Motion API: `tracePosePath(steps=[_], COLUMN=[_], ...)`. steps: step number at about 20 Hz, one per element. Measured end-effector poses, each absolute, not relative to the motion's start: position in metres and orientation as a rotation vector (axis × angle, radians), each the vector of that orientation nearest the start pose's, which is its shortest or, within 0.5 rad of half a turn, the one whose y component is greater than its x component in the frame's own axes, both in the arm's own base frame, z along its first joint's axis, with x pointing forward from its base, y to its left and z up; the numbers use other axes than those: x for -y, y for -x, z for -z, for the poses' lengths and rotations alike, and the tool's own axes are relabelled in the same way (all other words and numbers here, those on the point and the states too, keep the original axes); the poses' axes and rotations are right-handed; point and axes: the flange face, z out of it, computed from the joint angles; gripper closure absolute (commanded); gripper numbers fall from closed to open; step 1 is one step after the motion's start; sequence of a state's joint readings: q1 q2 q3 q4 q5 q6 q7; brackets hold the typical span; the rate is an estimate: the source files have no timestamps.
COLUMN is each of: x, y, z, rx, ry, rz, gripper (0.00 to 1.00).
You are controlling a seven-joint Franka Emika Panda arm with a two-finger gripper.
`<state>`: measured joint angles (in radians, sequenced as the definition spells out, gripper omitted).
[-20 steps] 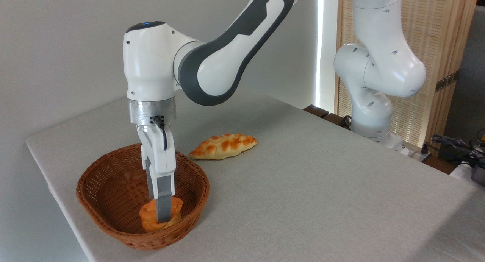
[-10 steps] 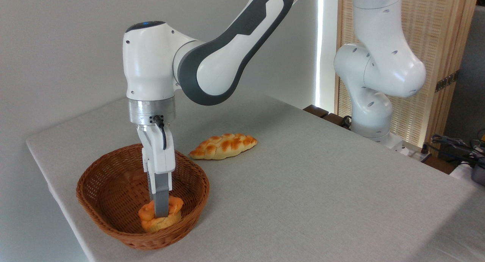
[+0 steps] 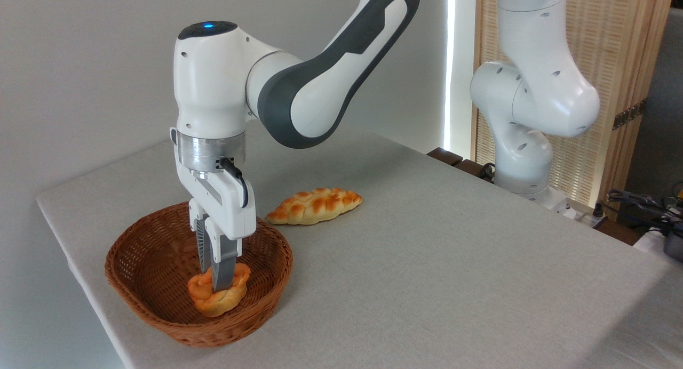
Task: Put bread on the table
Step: 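Lift the roll out of the basket and carry it beside the pastry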
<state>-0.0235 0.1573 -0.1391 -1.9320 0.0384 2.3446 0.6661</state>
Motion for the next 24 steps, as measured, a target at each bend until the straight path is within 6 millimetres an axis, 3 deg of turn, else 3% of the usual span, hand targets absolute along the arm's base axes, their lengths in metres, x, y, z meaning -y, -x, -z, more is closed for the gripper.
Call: tracePosePath(steps=[3,6,10,12,15,17,18,21,24], x=[0.093,0.088,0.078,0.064,0.027,0.01,0.008,0.013,0.024], y=[-0.614,-0.614,-0.599,-0.585,-0.558,-0.536,-0.524,-0.502,-0.493], z=[-0.447,-0.478,-0.507,-0.515,-0.52,-0.512,-0.503,-0.477,-0.458], rx=[-1.235,-1.216,-1.207,-1.289,-1.462,-1.576,-1.619,-1.679,-1.717], ry=[2.783,2.835,2.884,2.861,2.793,2.746,2.734,2.728,2.722], rz=[0.377,0.314,0.203,0.113,0.022,-0.021,-0.049,-0.127,-0.183], gripper=[0.82,0.82,0.79,0.76,0.7,0.63,0.51,0.01,0.0])
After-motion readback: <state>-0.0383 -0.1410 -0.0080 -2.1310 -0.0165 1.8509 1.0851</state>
